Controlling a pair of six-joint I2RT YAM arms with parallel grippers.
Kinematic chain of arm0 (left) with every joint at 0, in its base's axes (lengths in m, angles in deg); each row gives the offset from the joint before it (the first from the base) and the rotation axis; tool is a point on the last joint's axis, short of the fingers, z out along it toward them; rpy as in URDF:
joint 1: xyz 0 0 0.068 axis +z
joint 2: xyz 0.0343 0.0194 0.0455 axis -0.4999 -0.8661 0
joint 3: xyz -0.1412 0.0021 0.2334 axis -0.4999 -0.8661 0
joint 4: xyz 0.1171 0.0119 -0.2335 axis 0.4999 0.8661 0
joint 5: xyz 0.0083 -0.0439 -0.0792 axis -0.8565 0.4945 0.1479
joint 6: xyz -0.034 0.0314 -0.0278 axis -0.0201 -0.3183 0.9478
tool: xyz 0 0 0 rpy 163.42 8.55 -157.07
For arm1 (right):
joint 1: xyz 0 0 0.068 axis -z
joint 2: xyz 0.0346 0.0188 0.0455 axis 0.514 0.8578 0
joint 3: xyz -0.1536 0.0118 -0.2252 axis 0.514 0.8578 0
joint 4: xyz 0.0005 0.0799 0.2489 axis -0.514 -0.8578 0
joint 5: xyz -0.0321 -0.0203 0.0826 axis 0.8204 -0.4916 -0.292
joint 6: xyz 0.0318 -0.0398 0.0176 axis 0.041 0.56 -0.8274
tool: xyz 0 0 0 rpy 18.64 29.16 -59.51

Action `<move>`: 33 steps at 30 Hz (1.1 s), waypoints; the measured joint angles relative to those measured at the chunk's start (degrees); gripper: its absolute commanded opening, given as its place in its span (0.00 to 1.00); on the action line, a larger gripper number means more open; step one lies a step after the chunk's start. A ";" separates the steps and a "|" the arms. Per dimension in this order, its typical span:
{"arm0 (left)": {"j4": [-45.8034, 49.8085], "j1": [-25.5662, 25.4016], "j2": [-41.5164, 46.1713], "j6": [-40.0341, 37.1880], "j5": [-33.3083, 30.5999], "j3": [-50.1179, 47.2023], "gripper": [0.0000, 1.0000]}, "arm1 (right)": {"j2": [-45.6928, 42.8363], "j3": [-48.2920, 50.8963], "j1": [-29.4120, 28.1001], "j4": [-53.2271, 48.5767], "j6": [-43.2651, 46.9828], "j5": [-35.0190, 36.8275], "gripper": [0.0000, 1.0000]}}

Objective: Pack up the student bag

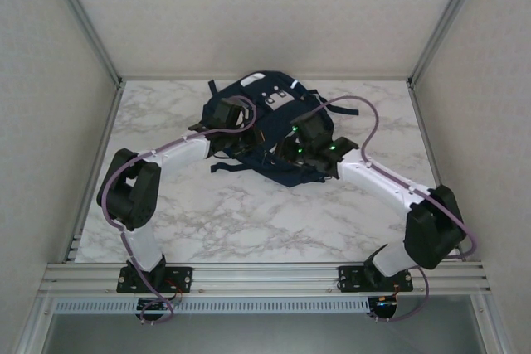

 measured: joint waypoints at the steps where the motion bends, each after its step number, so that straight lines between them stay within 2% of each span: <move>1: -0.20 -0.11 0.00 0.63 -0.02 0.00 0.00 | 1.25 0.00 -1.01 1.05 -0.61 0.33 0.40; 6: -1.29 -0.76 0.00 2.82 -0.04 0.00 0.00 | 6.60 -0.04 -4.61 4.96 -3.21 3.26 0.39; 13: -1.55 -1.07 0.00 4.17 -0.11 -0.07 0.00 | 15.19 -2.71 -5.92 7.15 -5.97 6.34 0.33; 15: -1.57 -1.09 0.00 4.28 -0.22 -0.13 0.00 | 16.35 -3.63 -6.32 6.45 -6.58 7.63 0.24; 17: -1.62 -1.11 0.02 4.39 -0.35 -0.20 0.00 | 16.83 -4.13 -6.49 5.40 -7.10 9.31 0.05; 18: -1.73 -1.11 0.09 4.42 -0.42 -0.31 0.00 | 16.87 -4.20 -6.49 4.83 -7.08 9.94 0.00; 26: -2.40 -1.38 0.35 4.07 -0.68 -0.57 0.00 | 15.93 -4.44 -6.95 3.50 -0.87 10.12 0.00; 33: -0.37 -1.22 0.50 0.63 -0.81 -0.61 0.00 | 10.91 -3.32 -3.89 -5.31 8.20 1.70 0.00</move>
